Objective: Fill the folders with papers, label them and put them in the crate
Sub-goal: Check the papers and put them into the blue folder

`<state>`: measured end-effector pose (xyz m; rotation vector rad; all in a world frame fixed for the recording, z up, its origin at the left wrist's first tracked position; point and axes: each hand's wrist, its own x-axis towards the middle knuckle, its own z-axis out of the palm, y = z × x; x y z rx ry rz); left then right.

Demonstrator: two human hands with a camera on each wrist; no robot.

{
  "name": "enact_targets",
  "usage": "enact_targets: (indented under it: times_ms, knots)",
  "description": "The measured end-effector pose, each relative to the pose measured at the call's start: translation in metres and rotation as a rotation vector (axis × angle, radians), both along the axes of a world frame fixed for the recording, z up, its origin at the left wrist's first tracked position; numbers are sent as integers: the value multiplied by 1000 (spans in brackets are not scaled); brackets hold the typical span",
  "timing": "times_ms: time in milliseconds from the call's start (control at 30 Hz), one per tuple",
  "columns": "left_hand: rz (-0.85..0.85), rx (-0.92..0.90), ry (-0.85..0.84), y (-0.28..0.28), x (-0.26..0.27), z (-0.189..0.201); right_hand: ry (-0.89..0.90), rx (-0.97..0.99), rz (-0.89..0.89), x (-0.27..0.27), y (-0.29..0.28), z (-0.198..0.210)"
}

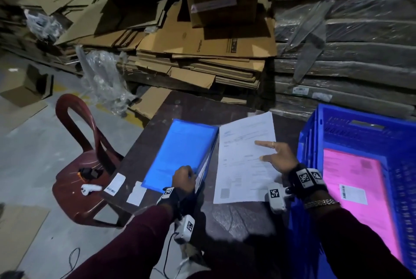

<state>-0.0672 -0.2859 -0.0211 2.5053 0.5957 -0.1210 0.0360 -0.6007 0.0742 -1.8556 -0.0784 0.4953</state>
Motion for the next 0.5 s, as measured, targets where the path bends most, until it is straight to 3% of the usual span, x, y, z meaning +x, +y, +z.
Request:
enact_targets:
  times_ms: [300,500]
  knots:
    - [167,-281,-196,13,-8,-6,46,-5,35,-5,12,-9]
    - [263,-376,-268,11,-13,-2,180,-30,67,-24,26,15]
